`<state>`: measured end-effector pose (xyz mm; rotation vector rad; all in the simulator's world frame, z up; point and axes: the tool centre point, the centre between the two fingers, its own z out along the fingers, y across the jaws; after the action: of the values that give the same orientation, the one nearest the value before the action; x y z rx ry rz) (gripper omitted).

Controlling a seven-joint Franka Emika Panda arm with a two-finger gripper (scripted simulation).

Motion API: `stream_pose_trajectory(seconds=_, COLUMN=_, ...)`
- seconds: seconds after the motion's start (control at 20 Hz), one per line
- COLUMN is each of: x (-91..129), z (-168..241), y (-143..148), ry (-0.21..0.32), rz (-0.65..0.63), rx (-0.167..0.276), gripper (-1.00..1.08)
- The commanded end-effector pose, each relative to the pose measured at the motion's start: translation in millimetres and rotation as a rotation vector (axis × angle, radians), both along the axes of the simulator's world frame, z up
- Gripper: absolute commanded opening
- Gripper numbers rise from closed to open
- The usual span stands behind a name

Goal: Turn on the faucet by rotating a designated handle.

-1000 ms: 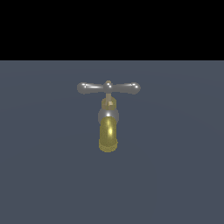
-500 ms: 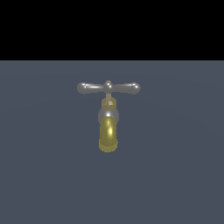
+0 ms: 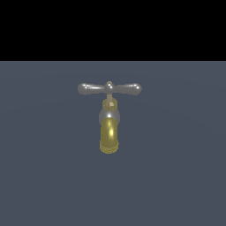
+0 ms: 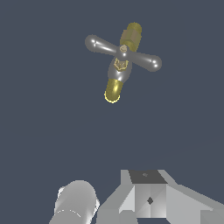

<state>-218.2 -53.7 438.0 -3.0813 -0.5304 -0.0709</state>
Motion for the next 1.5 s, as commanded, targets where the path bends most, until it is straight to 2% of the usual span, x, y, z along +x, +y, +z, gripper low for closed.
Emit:
stream_pose_trajectory(seconds=0.0, x=6, z=-12, y=-6, ry=0.001, rz=0.062, rx=-0.003, gripper=-1.0)
stream_pose_trajectory(seconds=0.75, x=48, z=-85, y=-32, ry=0.009, rz=0.424, rx=-0.018, gripper=-1.0)
stream_pose_trajectory(seconds=1.45, x=93, z=-150, y=-42, ry=0.016, rz=0.749, rx=-0.034, gripper=-1.0)
